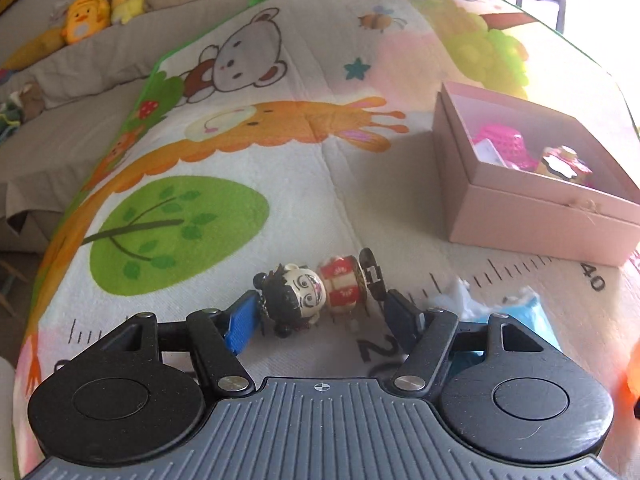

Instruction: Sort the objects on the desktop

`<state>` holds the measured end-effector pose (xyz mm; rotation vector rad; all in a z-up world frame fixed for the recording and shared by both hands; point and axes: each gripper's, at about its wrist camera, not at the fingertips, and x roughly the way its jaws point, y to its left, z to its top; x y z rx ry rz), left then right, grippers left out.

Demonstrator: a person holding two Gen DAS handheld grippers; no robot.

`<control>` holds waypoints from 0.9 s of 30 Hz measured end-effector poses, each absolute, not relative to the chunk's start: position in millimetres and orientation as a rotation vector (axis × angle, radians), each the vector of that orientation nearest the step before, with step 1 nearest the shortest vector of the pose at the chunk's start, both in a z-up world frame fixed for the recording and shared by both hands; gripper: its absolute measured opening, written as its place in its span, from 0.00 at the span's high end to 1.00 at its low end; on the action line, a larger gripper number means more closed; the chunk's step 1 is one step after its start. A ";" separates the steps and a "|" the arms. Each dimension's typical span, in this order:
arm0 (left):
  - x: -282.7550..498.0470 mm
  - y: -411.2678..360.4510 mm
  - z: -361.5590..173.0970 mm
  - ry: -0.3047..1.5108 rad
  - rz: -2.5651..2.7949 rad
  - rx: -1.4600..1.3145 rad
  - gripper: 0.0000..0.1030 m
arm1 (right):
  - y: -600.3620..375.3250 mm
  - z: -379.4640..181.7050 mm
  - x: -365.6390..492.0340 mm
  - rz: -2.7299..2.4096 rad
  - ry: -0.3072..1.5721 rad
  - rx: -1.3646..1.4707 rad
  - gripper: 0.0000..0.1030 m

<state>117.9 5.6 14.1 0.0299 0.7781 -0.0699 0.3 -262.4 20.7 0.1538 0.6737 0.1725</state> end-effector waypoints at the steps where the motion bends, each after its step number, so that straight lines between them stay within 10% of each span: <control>1: 109.8 2.6 14.3 0.780 -0.098 0.029 0.29 | -262.2 20.7 0.2 0.172 0.674 0.153 0.00; 27: -6.9 -22.6 34.3 0.734 -0.416 0.077 0.05 | -255.8 19.7 5.1 0.177 0.719 0.080 0.00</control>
